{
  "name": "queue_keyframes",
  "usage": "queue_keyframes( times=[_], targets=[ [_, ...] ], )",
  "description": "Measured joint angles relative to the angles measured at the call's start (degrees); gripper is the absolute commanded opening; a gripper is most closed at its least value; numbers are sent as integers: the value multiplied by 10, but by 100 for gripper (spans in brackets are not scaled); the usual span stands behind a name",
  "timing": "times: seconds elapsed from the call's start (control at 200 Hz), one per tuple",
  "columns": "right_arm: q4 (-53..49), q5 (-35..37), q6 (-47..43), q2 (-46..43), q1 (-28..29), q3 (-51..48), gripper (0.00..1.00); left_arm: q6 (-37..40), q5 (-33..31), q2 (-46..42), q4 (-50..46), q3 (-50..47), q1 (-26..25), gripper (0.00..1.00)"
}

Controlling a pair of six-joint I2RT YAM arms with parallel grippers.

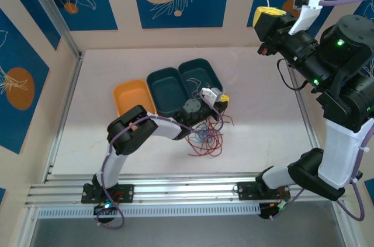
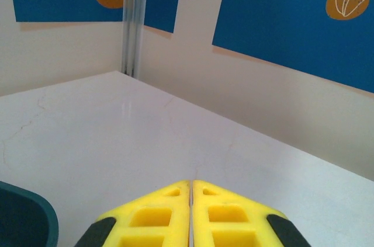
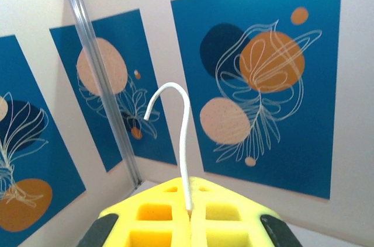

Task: Untangle the cables

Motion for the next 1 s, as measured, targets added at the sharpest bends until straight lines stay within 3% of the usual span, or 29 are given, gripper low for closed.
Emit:
queue_keyframes(
  times=[0.16,0.235,0.285,0.36,0.57,1.0],
  targets=[
    [42,7,-17,-27,0,-14,0,-9,0,3,1,-2,0,2],
    [57,8,-22,-35,0,-14,0,-10,0,7,1,-6,0,10],
    [66,9,-24,-39,0,-14,0,-10,1,9,1,-9,0,23],
    [76,11,-27,-46,0,-22,0,-16,7,10,1,-16,0,50],
    [78,36,-31,-53,-1,-71,0,-31,21,-16,2,-66,0,99],
    [58,27,6,14,-63,-140,0,-43,8,-253,12,-251,-4,100]
  ],
)
